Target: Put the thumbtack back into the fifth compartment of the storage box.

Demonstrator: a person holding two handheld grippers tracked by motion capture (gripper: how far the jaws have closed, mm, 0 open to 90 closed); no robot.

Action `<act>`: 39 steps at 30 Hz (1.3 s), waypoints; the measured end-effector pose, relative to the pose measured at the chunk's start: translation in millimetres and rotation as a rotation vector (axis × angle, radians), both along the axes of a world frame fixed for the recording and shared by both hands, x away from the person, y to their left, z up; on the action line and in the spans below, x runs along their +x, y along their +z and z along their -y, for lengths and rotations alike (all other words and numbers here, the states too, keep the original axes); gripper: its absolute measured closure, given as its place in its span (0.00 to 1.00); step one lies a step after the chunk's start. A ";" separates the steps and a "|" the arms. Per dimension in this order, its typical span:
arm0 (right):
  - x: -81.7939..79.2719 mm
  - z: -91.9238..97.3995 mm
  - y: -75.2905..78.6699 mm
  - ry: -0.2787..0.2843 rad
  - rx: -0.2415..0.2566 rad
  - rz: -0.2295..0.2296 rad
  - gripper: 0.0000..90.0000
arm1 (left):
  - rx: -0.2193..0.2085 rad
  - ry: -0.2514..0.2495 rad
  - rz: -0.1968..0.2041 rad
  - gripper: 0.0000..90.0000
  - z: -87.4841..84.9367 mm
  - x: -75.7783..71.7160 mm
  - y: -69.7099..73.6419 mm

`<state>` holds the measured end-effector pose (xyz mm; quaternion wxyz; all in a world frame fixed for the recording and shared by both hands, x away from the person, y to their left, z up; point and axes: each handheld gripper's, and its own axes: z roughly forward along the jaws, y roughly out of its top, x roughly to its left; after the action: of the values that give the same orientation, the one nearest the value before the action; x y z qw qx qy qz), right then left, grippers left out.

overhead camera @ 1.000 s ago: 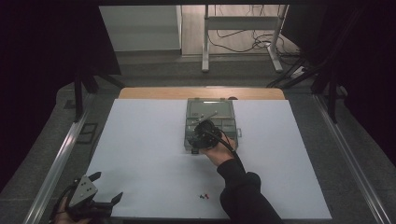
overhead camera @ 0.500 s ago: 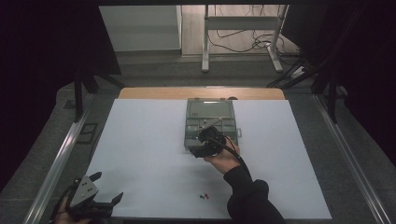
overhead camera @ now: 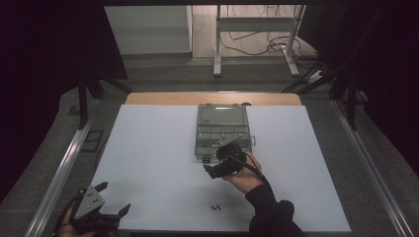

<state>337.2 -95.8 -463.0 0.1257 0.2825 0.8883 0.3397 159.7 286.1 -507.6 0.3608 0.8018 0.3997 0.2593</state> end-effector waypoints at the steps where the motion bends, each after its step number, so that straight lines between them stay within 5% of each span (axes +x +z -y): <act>1: -1.2 1.0 -1.0 -0.004 -0.005 -0.002 0.13 | 0.000 0.000 0.000 0.01 0.0 0.1 0.0; 9: -10.1 7.3 -8.0 -0.013 -0.052 0.000 0.00 | 0.000 -0.001 0.001 0.01 0.1 0.0 -0.1; 26: -34.0 16.2 -13.9 -0.031 -0.137 -0.067 0.00 | 0.001 0.001 0.000 0.01 0.2 0.0 0.0; 39: -57.8 12.8 -20.6 0.024 -0.190 -0.116 0.31 | 0.003 -0.001 0.000 0.01 0.5 -0.1 0.1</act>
<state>279.4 -108.6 -483.6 0.0964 0.2777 0.9256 0.2384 159.6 285.7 -507.4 0.3598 0.8025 0.3987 0.2598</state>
